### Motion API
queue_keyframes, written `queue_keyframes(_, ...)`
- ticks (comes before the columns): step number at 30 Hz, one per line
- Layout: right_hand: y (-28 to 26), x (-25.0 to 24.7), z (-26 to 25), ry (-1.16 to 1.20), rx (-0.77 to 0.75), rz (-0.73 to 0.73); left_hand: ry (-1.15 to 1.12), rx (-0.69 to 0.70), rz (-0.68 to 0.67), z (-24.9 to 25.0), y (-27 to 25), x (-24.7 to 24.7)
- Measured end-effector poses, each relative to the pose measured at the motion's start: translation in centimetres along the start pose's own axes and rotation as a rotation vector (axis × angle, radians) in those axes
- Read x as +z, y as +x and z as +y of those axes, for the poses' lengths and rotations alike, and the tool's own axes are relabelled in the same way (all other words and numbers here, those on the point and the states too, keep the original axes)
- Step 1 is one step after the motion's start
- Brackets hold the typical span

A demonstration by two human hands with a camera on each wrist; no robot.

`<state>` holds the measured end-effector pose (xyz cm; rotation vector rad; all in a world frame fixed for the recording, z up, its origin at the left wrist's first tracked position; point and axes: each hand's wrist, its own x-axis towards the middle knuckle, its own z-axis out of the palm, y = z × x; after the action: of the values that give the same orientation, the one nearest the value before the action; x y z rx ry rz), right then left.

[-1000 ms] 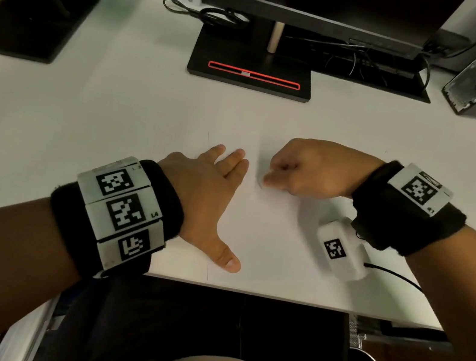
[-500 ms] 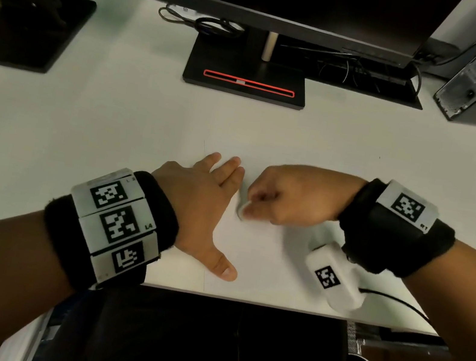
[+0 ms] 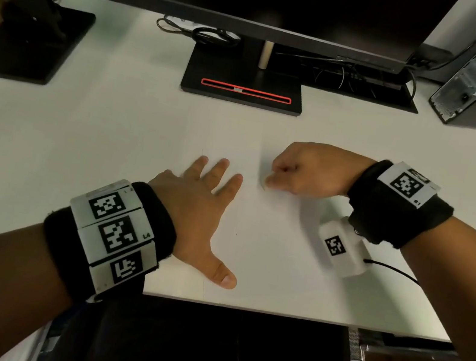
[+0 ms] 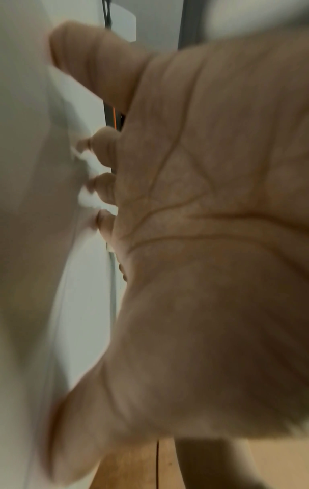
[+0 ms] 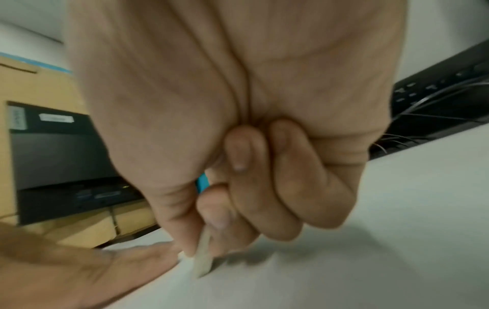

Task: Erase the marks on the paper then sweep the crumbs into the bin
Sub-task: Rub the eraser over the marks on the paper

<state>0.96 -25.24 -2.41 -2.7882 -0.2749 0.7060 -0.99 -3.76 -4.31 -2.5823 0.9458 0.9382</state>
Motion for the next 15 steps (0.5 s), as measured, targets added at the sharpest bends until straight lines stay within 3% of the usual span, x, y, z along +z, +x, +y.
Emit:
queue_keyframes(5, -0.3, 1.8, -1.9, 0.010, -0.089, -0.118, -0.002, 0.003, 0.017, -0.1, 0.0, 0.2)
queue_keyframes(9, 0.3, 0.0, 0.4, -0.017, 0.016, 0.011, 0.003, -0.010, 0.012, 0.0, 0.0, 0.1)
queue_keyframes(11, 0.3, -0.2, 0.5, -0.037, -0.001, 0.032, 0.003, -0.008, 0.010, 0.1, -0.1, 0.0)
queue_keyframes(15, 0.4, 1.6, -0.5, 0.090, -0.062, -0.102, 0.005, -0.006, 0.016, 0.1, 0.0, -0.1)
